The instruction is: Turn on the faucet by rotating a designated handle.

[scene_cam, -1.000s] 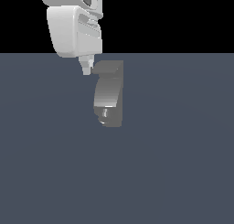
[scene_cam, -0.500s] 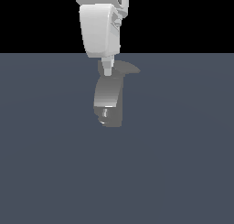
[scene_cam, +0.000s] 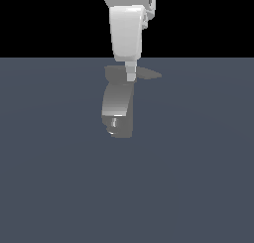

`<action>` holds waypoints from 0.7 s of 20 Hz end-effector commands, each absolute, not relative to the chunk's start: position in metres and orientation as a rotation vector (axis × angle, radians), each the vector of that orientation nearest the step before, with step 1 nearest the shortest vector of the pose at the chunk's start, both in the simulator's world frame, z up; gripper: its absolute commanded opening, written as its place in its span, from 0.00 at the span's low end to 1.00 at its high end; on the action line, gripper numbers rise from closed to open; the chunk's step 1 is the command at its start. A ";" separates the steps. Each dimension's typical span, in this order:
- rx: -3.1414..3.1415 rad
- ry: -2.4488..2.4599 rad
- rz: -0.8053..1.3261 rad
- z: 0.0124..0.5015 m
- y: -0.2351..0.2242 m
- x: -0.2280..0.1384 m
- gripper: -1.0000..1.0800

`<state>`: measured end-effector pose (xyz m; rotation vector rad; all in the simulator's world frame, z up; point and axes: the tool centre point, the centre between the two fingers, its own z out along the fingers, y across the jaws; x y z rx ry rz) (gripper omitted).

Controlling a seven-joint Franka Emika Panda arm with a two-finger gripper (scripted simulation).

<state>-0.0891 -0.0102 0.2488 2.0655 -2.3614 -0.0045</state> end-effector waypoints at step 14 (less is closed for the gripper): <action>2.043 -2.387 0.000 0.249 -0.079 -0.048 0.00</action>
